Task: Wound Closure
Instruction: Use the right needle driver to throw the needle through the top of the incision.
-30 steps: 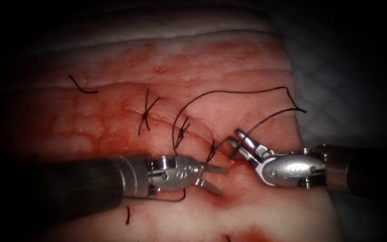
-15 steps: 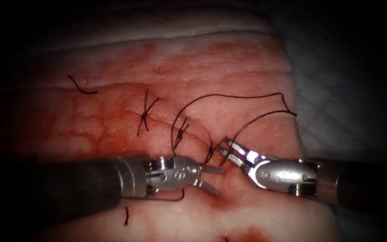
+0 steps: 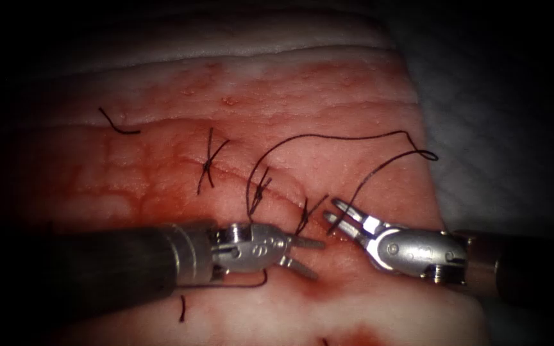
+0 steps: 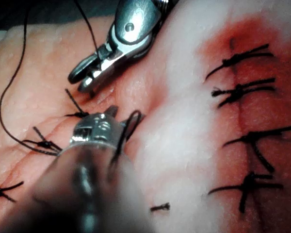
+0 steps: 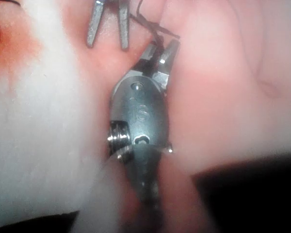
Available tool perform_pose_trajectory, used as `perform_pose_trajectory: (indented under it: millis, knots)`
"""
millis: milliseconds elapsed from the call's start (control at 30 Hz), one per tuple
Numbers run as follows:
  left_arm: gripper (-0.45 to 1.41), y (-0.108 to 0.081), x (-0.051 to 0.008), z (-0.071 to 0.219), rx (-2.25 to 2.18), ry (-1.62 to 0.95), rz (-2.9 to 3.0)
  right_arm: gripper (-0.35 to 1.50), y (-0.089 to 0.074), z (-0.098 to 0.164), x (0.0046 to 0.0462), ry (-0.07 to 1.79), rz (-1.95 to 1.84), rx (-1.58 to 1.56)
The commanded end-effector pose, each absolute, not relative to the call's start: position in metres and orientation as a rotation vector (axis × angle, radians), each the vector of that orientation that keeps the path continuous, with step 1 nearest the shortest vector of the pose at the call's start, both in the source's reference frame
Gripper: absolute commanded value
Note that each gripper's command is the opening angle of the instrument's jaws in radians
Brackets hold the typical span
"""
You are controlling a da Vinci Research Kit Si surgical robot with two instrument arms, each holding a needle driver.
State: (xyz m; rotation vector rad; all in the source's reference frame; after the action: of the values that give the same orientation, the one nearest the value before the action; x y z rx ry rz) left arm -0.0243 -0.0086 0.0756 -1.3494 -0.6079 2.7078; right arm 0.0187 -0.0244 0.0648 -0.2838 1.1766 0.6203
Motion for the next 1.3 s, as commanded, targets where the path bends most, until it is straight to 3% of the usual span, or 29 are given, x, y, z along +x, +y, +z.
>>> perform_pose_trajectory:
  millis: [33,733,1300]
  knots:
    - [0.09,-0.0086,-0.0248,0.0764,-1.346,-0.608,2.706,-0.35,-0.0228,0.0645,0.0190,1.189,0.631,-0.286]
    - [0.09,-0.0099,-0.0244,0.0791,-1.225,-0.649,2.759,-0.35,-0.0156,0.0654,0.0178,1.262,1.067,0.145]
    - [0.19,-0.0095,-0.0244,0.0788,-1.222,-0.647,2.755,-0.35,-0.0181,0.0670,0.0197,1.129,1.405,0.703]
